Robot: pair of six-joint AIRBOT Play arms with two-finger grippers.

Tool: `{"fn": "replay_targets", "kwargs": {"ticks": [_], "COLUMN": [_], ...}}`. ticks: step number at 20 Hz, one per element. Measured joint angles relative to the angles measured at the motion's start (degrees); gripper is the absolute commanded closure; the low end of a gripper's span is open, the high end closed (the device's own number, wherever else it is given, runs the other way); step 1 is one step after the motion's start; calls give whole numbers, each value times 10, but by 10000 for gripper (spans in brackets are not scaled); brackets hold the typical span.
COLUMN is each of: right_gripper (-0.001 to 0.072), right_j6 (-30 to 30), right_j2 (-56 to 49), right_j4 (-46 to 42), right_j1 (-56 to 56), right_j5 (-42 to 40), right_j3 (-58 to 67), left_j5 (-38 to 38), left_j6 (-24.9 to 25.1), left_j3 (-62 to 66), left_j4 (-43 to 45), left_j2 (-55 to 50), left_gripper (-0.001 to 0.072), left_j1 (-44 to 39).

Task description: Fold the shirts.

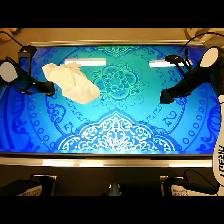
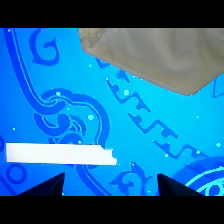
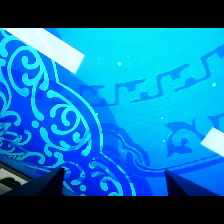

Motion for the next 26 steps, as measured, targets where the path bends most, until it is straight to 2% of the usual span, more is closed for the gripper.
{"fn": "replay_targets", "kwargs": {"ticks": [16,20,26], "right_gripper": [41,40,41], "right_j6": [0,0,-18], "right_j2": [0,0,0], "right_j4": [0,0,0], "right_j1": [0,0,0], "right_j5": [-1,-48,-150], "right_j3": [0,0,0], "left_j5": [5,74,237], "left_j6": [0,0,0], "left_j3": [-1,-1,-1], "left_j4": [0,0,-32], "left_j2": [0,-4,-10], "left_gripper": [-13,-13,-13], "left_j1": [0,0,-1]}}
